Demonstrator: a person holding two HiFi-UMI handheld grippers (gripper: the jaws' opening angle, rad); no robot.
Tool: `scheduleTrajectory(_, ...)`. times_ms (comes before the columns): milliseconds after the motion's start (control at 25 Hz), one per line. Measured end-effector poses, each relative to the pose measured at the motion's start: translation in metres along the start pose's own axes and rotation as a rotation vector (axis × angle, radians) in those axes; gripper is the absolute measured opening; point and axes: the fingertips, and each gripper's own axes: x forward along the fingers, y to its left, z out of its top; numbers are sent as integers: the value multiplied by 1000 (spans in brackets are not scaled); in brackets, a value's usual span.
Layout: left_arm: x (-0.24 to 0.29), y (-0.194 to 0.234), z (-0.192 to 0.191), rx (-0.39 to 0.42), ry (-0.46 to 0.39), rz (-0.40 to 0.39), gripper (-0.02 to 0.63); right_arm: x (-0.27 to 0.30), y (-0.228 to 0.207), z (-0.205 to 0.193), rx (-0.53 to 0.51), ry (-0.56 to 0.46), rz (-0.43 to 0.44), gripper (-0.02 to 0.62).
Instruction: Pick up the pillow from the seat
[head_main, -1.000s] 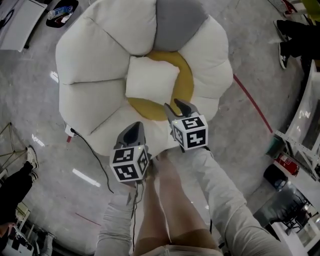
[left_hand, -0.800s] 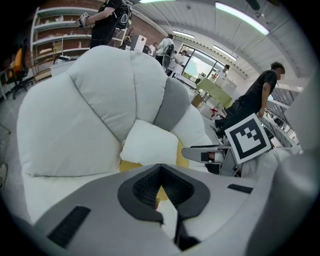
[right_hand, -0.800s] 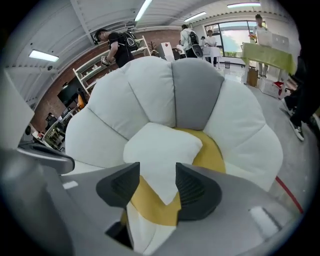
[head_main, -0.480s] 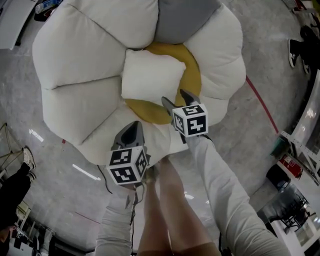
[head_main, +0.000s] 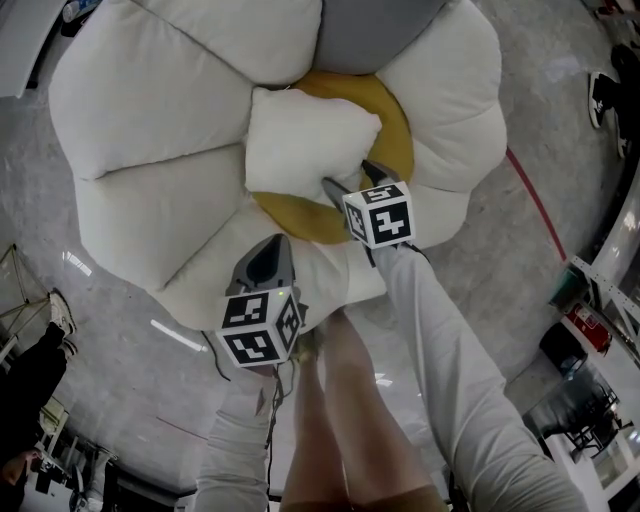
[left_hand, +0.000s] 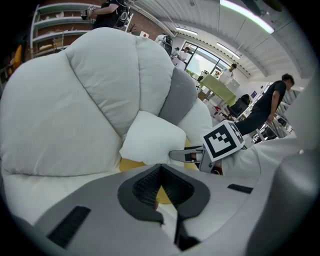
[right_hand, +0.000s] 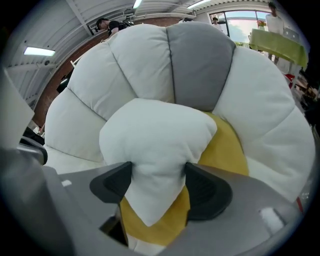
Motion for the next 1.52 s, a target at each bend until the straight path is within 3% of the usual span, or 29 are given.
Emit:
scheduleTrajectory(120,0,-1,-3,1,0,-1,5,1,2,-1,-23,11,-2,305)
scheduleTrajectory(320,-6,-3,0,8,-4,-4,5,-6,13,5,-77,0,-20,159)
scheduleTrajectory(520,-23,-8,5,18,-14,-7,5,-24,30,13,-54,-22,-21,97)
scheduleTrajectory(1520,-164,-42,-29,64,-64,-9,5,-186,108,-12,-22,-129,-97,87)
